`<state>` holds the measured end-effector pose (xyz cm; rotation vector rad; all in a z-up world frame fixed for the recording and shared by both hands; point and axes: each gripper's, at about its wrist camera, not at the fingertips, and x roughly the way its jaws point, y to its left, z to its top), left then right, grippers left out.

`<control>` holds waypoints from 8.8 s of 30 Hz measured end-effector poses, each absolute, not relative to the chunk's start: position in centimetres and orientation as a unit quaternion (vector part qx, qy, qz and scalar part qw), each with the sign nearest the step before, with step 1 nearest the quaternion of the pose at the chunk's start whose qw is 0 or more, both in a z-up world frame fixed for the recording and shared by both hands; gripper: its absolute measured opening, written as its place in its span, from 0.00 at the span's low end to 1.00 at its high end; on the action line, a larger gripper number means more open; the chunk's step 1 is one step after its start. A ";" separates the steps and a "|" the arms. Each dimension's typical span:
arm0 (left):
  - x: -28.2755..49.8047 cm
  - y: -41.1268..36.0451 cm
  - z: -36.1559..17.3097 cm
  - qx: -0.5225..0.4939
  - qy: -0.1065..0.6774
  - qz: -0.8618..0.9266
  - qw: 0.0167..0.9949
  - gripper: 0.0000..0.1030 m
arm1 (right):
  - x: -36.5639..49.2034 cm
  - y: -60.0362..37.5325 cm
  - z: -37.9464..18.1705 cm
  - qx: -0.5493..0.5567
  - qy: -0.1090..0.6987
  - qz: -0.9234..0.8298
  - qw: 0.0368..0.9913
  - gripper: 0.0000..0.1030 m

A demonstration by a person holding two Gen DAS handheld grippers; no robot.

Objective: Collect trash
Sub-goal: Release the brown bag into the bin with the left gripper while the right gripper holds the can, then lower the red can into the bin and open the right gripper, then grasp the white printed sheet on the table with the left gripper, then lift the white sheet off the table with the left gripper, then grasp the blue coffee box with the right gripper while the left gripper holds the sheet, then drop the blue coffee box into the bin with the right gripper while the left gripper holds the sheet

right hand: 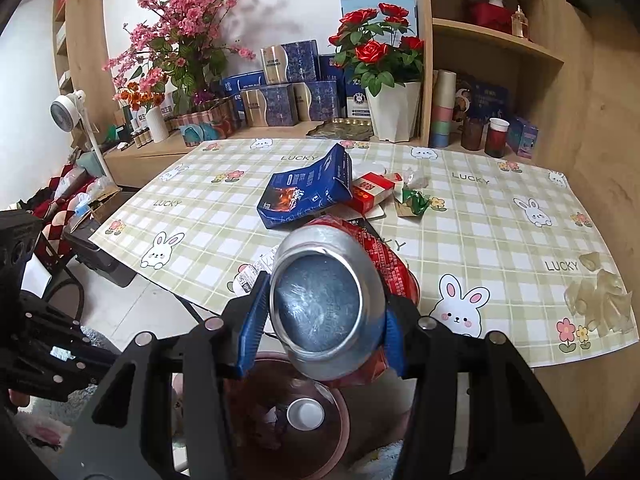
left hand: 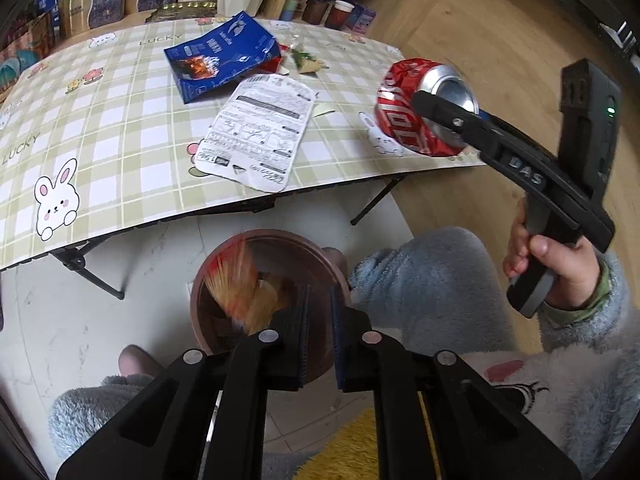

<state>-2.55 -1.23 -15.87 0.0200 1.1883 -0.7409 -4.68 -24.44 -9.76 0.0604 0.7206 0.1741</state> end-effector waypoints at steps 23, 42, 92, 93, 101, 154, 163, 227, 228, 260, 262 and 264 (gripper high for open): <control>-0.8 5.3 -13.0 -0.029 0.412 -0.077 0.907 0.94 | -4.8 -20.1 -17.9 0.098 0.491 0.152 0.852 0.50; -1.9 6.3 -15.6 -0.024 0.433 -0.060 0.899 0.94 | -4.3 -18.9 -21.2 0.095 0.552 0.139 0.816 0.93; 8.9 -13.8 -21.8 0.191 0.427 -0.191 0.863 0.94 | 0.8 -32.5 -18.9 0.111 0.490 -0.003 0.864 0.94; 9.0 -14.7 -22.2 0.210 0.424 -0.181 0.862 0.94 | 0.8 -32.8 -19.0 0.116 0.491 -0.005 0.864 0.94; 10.6 -18.3 -24.7 0.273 0.419 -0.148 0.853 0.78 | 0.8 -35.2 -19.8 0.146 0.488 -0.021 0.860 0.94; 15.5 5.2 -16.0 -0.146 0.454 -0.174 0.862 0.07 | 7.5 -26.1 -17.4 -0.076 0.467 0.062 0.879 0.94; 13.4 7.4 -15.5 -0.171 0.436 -0.156 0.870 0.07 | 13.9 -15.1 -19.6 -0.389 0.376 0.101 0.835 0.94; 3.3 6.8 -10.5 -0.162 0.396 -0.205 0.880 0.07 | 0.9 -25.4 -6.1 0.118 0.381 0.189 0.898 0.19; 2.6 6.8 -10.5 -0.161 0.396 -0.208 0.880 0.07 | 0.1 -25.3 -6.4 0.119 0.387 0.193 0.894 0.19; -4.1 7.1 -14.6 -0.145 0.441 -0.217 0.859 0.07 | -4.3 -21.7 -24.5 0.204 0.633 0.142 0.733 0.20; -4.3 6.9 -14.8 -0.140 0.443 -0.216 0.859 0.07 | -4.3 -22.0 -24.5 0.218 0.628 0.138 0.735 0.23; -4.4 6.8 -15.1 -0.138 0.446 -0.216 0.858 0.07 | -4.1 -22.4 -24.2 0.230 0.619 0.136 0.739 0.34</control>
